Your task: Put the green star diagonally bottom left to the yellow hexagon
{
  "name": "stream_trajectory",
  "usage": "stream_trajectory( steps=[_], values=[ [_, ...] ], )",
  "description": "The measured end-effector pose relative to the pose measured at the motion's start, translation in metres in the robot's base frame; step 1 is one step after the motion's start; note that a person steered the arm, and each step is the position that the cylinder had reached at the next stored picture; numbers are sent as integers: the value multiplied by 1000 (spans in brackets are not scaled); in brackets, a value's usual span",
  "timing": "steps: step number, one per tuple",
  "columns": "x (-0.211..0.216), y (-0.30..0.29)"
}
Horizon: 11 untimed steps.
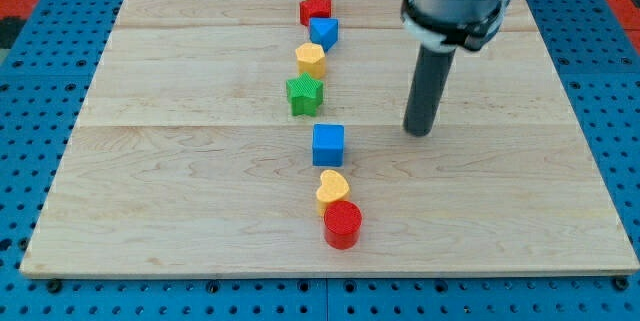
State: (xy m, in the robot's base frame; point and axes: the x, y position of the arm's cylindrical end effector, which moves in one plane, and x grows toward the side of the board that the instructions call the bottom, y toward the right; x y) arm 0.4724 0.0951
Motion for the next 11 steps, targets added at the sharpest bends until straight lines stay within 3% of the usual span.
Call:
stream_trajectory(
  steps=[1,2,3,4,5,6,7,9,10,11],
  values=[
    [33,-45],
    [14,-74],
    [7,-42],
    [-27,-32],
    [-55,-71],
    [-51,-186],
    [-93,-221],
    [-58,-213],
    [-38,-171],
    [-70,-154]
  ],
)
